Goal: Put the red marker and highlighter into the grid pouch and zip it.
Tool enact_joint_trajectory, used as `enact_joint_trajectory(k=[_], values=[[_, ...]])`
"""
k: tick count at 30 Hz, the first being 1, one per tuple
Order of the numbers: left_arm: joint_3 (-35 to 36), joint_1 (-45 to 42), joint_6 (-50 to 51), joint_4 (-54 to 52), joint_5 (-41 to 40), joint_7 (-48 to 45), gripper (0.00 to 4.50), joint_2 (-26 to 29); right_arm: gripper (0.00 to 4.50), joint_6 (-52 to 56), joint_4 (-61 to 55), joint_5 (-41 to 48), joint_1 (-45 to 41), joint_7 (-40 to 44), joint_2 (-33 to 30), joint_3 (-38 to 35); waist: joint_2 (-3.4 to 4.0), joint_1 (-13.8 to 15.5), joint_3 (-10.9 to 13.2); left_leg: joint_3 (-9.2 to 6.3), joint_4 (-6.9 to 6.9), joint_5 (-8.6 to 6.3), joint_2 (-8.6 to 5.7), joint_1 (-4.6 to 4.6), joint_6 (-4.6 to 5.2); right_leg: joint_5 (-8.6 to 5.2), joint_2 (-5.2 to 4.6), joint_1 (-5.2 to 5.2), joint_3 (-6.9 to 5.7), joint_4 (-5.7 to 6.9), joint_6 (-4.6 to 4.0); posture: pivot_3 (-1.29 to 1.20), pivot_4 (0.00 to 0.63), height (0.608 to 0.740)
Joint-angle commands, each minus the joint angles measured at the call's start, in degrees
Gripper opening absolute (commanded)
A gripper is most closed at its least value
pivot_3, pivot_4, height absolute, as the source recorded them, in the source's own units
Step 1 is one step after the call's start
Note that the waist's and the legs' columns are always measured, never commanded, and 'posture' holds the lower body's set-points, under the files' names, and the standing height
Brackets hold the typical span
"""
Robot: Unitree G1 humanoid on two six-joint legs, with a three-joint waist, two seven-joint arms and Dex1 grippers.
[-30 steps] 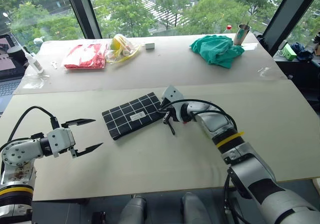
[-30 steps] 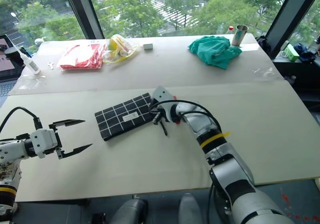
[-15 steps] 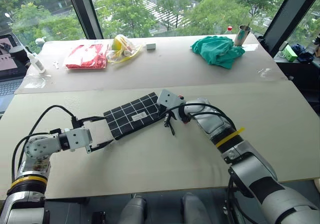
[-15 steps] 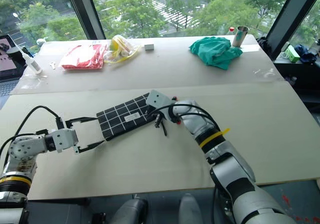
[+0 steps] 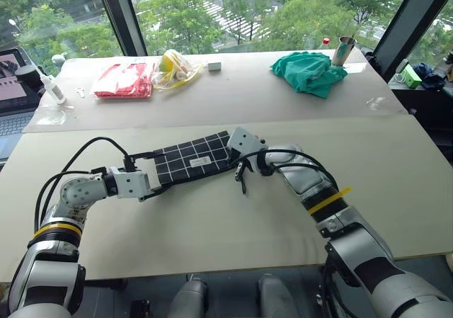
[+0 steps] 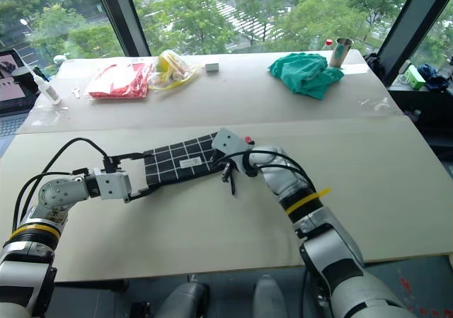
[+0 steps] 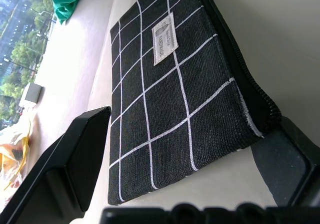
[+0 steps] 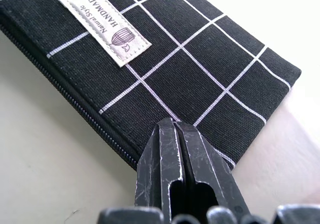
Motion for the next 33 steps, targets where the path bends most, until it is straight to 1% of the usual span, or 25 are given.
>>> enact_joint_trajectory(k=[1, 4, 7, 17, 18, 23, 25, 27, 28, 29, 30, 31, 32, 33], values=[[-0.8, -1.0, -1.9, 2.9, 0.9, 0.6, 4.5, 2.1, 0.03, 1.7, -1.2, -0.7, 1.3, 0.7, -1.0, -0.5, 0.0, -0.1, 0.0, 0.0, 0.0, 0.0, 0.0, 0.0, 0.0, 0.0, 0.0, 0.0, 0.0, 0.0, 0.0, 0.0, 0.15, 0.74], [-1.4, -1.5, -2.8, 4.0, 0.6, 0.7, 4.5, 2.1, 0.03, 2.0, -1.7, -0.7, 1.3, 0.8, -1.1, -0.5, 0.0, -0.1, 0.0, 0.0, -0.01, 0.0, 0.0, 0.0, 0.01, 0.0, 0.0, 0.0, 0.0, 0.01, 0.0, 0.0, 0.15, 0.74], [-1.9, -2.2, -3.7, 4.7, -0.2, 0.5, 3.74, 1.1, 0.0, 1.9, -1.6, -0.6, 1.1, 0.9, -1.2, -0.6, 0.0, -0.1, 0.0, -0.01, 0.0, 0.0, -0.01, 0.0, 0.01, 0.0, 0.0, 0.0, -0.01, 0.01, 0.0, 0.0, 0.15, 0.74], [-2.7, -3.4, -5.2, 5.2, -4.1, -2.0, 0.13, -1.2, 0.0, 2.1, -2.8, -0.3, 1.3, 1.6, -1.1, -0.9, 0.0, -0.1, 0.0, -0.02, 0.0, 0.0, -0.01, -0.06, 0.0, 0.0, 0.0, -0.02, -0.03, 0.0, 0.0, 0.0, 0.15, 0.74], [-2.7, -3.5, -5.2, 5.3, -4.4, -2.2, 0.05, -1.4, 0.0, 2.1, -2.8, -0.3, 1.3, 1.6, -1.1, -0.9, 0.0, -0.1, 0.0, -0.03, 0.0, 0.0, -0.01, -0.06, 0.0, 0.0, 0.0, -0.02, -0.03, 0.0, 0.0, 0.0, 0.15, 0.74], [-2.8, -3.5, -4.6, 5.4, -5.7, -4.0, 0.05, -1.9, 0.0, 1.8, -3.2, -0.2, 1.5, 1.7, -0.9, -1.0, 0.0, -0.1, 0.0, -0.03, 0.01, 0.0, -0.01, -0.06, 0.0, 0.0, 0.0, -0.02, -0.03, 0.0, 0.0, 0.0, 0.15, 0.74], [-2.2, -2.9, -2.8, 4.4, -8.2, -6.0, 0.05, -2.6, 0.0, 1.8, -3.9, 0.3, 1.9, 1.7, -0.7, -1.6, 0.0, -0.1, 0.0, -0.03, 0.02, 0.0, -0.01, -0.07, 0.0, 0.0, 0.0, -0.02, -0.03, 0.0, 0.0, 0.0, 0.15, 0.74], [-1.5, -1.4, 1.3, 1.9, -13.1, -10.3, 0.05, -3.3, 0.0, 1.9, -4.7, 1.9, 2.0, -0.6, 0.5, -4.6, 0.0, -0.1, 0.0, -0.04, 0.06, 0.0, -0.02, -0.09, 0.0, 0.0, 0.0, -0.02, -0.04, 0.0, 0.0, 0.0, 0.15, 0.74], [-1.4, -0.5, 2.2, 0.6, -14.6, -11.7, 0.05, -3.3, 0.0, 3.8, -6.5, 4.5, 2.5, 0.5, 0.9, -6.6, 0.0, -0.2, 0.0, -0.05, 0.08, 0.0, -0.01, -0.11, 0.0, 0.0, 0.0, -0.02, -0.04, 0.02, 0.0, 0.0, 0.15, 0.74], [-1.1, 0.4, 3.2, -0.6, -15.8, -12.8, 0.0, -3.4, 0.59, 5.3, -9.4, 6.7, 3.6, 1.8, 1.0, -8.1, 0.0, -0.3, 0.0, -0.06, 0.12, 0.0, -0.01, -0.2, 0.0, 0.0, 0.0, -0.07, -0.04, 0.05, 0.0, 0.0, 0.15, 0.74], [-0.9, 1.4, 4.1, -1.9, -16.8, -13.4, 0.0, -3.4, 0.77, 7.3, -11.8, 8.2, 4.5, 2.3, 1.0, -9.3, 0.0, -0.4, 0.0, -0.1, 0.19, 0.01, -0.01, -0.33, -0.01, 0.0, 0.0, -0.16, -0.05, 0.08, 0.0, 0.0, 0.15, 0.74], [-0.6, 2.1, 4.9, -2.9, -17.6, -13.9, 0.0, -3.4, 1.16, 8.8, -13.5, 9.1, 5.1, 2.3, 1.0, -10.1, 0.0, -0.4, 0.0, -0.12, 0.31, 0.12, 0.0, -0.46, -0.2, 0.0, 0.01, -0.24, -0.06, 0.16, 0.0, 0.0, 0.15, 0.74], [-0.3, 2.8, 5.5, -3.9, -18.1, -14.2, 0.0, -3.5, 1.45, 9.7, -15.3, 9.5, 5.8, 2.6, 0.4, -10.1, 0.0, -0.5, 0.0, -0.13, 0.36, 0.14, -0.01, -0.56, -0.24, 0.0, 0.01, -0.28, -0.07, 0.18, 0.0, 0.0, 0.15, 0.74], [0.0, 3.7, 6.1, -5.0, -18.6, -14.2, 0.0, -3.5, 1.85, 11.5, -17.5, 10.9, 6.8, 2.7, 0.1, -11.2, 0.0, -0.5, 0.0, -0.13, 0.37, 0.14, -0.02, -0.63, -0.25, 0.0, 0.0, -0.32, -0.05, 0.18, 0.0, 0.0, 0.15, 0.74]])
